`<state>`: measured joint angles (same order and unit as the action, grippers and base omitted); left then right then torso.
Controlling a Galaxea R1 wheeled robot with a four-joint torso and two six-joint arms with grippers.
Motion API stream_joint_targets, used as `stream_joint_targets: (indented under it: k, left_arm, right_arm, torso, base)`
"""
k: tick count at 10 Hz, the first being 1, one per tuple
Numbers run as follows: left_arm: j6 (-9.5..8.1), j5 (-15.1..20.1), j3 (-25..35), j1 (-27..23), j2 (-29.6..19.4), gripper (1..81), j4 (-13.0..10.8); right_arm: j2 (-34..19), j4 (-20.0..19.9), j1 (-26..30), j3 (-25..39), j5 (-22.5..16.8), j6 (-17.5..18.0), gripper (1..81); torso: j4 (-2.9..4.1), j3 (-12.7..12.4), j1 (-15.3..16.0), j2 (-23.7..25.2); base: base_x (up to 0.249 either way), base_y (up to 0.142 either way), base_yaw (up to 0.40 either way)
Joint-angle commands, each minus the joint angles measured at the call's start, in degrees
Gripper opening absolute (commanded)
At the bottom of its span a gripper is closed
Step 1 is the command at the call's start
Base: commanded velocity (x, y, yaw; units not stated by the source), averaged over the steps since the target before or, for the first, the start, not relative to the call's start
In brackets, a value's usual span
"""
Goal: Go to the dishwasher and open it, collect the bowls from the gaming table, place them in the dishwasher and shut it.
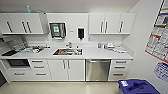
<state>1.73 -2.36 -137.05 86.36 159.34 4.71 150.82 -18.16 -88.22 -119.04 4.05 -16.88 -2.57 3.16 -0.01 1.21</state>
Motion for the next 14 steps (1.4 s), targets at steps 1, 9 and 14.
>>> stream_joint_targets:
  k: [1, 9, 14]
  left_arm:
    - [0.47, 3.3, 0.4, -2.7, -1.0, 81.1, -0.3]
    - [0.47, 3.3, 0.4, -2.6, -0.8, 81.1, -0.3]
    - [0.47, 3.3, 0.4, -2.6, -1.0, 81.1, -0.3]
  right_arm:
    - [-1.4, 0.4, 2.8, 0.8, -3.7, -0.2, 81.1]
    - [-0.8, 0.4, 3.4, -0.3, -3.8, -0.3, 81.1]
    - [-0.5, 0.1, 3.5, -0.6, -3.8, -0.1, 81.1]
  torso:
    - [0.00, 0.0, 0.0, 0.0]
    - [0.00, 0.0, 0.0, 0.0]
    - [0.00, 0.0, 0.0, 0.0]
  base:
    - [0.139, 0.000, 0.000]
    - [0.139, 0.000, 0.000]
    - [0.139, 0.000, 0.000]
